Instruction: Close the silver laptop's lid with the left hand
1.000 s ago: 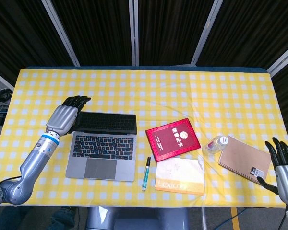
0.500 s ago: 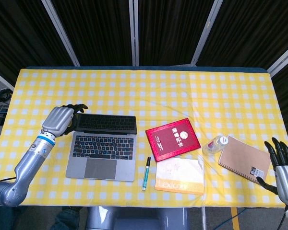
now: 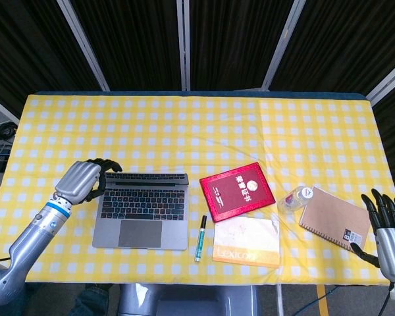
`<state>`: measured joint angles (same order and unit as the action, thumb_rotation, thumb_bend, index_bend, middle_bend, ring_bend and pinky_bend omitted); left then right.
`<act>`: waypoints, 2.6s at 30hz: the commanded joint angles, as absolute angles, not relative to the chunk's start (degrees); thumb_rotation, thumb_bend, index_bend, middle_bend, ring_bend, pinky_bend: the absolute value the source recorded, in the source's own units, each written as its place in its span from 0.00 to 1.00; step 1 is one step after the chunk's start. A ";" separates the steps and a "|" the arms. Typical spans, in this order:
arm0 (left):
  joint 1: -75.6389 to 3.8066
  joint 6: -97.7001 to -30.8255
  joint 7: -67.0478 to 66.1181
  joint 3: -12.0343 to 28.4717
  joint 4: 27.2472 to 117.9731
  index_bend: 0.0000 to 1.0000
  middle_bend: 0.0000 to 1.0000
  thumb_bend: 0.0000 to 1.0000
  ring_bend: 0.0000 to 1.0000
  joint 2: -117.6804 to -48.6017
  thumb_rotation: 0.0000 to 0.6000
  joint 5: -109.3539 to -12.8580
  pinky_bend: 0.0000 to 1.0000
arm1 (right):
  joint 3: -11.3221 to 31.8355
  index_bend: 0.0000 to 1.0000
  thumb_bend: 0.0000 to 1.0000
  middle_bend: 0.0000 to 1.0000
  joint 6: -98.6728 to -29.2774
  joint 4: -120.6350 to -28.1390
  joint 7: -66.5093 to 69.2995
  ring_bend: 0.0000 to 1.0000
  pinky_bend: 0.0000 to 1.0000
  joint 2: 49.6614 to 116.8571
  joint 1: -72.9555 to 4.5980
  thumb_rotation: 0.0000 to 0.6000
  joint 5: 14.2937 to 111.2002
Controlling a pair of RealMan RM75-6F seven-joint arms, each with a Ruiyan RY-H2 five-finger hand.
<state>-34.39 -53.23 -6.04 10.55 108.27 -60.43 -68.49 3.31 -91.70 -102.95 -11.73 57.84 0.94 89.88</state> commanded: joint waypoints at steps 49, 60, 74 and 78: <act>-31.33 -47.25 -1.63 -4.33 101.20 0.33 0.32 1.00 0.30 -72.05 1.00 -83.59 0.37 | 3.09 0.02 0.00 0.00 -91.64 -103.29 -11.09 0.00 0.00 57.31 1.04 1.00 90.18; -31.60 -45.93 -2.59 -4.53 98.76 0.33 0.32 1.00 0.30 -74.39 1.00 -80.85 0.37 | 3.03 0.02 0.00 0.00 -91.45 -103.28 -11.02 0.00 0.00 57.28 0.97 1.00 90.20; -24.87 -68.46 2.86 -1.50 103.69 0.20 0.12 0.92 0.10 -67.62 1.00 -92.04 0.10 | 3.09 0.02 0.00 0.00 -92.17 -103.60 -10.05 0.00 0.00 56.79 1.26 1.00 90.50; -19.57 -75.99 -10.00 -0.41 106.87 0.00 0.00 0.16 0.00 -67.05 1.00 -87.06 0.00 | 3.11 0.02 0.00 0.00 -92.56 -103.65 -9.44 0.00 0.00 56.51 1.48 1.00 90.54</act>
<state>-24.68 -69.42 -0.69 -1.95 103.66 -68.83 -89.09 3.11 -92.55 -103.65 -9.45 56.53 1.46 90.54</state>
